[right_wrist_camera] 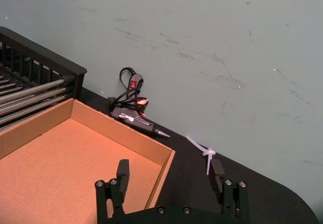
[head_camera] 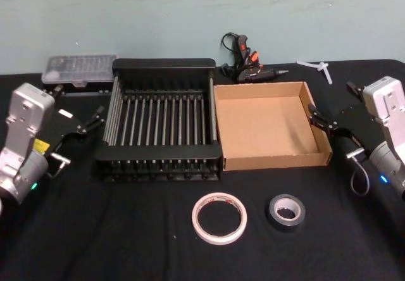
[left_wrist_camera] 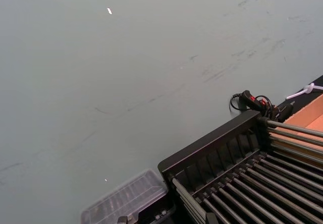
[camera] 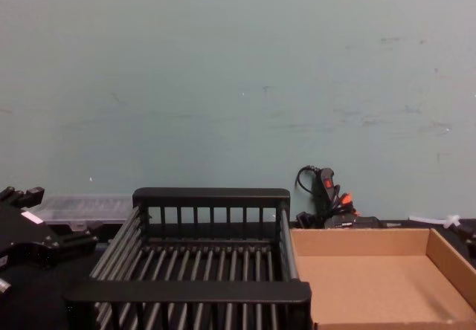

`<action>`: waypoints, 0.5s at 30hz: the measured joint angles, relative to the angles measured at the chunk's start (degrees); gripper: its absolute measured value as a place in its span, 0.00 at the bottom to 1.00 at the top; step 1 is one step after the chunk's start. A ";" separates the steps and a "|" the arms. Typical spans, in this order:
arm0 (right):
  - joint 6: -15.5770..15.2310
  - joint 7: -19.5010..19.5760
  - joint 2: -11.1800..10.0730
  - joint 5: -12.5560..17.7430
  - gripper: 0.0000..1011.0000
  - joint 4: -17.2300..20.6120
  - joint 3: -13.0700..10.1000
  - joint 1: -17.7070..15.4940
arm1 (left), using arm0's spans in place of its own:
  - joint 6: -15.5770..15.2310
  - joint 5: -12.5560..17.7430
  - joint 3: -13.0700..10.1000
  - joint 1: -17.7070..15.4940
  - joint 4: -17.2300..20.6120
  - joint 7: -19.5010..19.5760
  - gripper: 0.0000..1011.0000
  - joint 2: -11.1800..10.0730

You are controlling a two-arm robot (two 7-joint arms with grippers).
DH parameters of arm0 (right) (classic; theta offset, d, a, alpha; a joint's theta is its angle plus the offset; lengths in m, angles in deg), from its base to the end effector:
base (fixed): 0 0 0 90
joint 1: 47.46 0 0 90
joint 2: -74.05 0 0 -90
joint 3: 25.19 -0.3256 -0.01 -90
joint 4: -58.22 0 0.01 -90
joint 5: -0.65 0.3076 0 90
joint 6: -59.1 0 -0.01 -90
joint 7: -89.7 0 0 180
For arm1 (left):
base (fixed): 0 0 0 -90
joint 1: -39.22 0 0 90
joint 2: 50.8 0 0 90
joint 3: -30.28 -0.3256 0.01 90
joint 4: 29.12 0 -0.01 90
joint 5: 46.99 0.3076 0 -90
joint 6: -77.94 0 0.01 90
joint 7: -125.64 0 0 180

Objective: Pick up the white tape and place it into the black box , Pick up the silver tape and place it into the brown box.

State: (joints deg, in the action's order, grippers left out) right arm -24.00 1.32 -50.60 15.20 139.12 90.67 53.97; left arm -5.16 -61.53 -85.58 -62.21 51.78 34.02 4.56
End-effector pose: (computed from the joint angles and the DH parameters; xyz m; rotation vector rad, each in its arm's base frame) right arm 0.3627 -0.1033 -0.3307 -0.3046 -0.2850 -1.2480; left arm 0.3627 0.1032 -0.3308 0.3046 -0.2850 1.2480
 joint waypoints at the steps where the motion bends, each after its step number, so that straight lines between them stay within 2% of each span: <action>1: 0.00 0.00 0.00 0.00 0.99 0.00 0.00 0.00 | 0.00 0.00 0.00 0.00 0.00 0.00 0.99 0.00; 15: 0.00 0.00 0.00 0.00 0.99 0.00 0.00 0.00 | 0.00 0.00 0.00 0.00 0.00 0.00 0.99 0.00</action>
State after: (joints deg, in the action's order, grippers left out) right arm -24.00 1.32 -50.59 15.20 139.11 90.67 53.97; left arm -5.16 -61.54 -85.58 -62.21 51.78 34.02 4.56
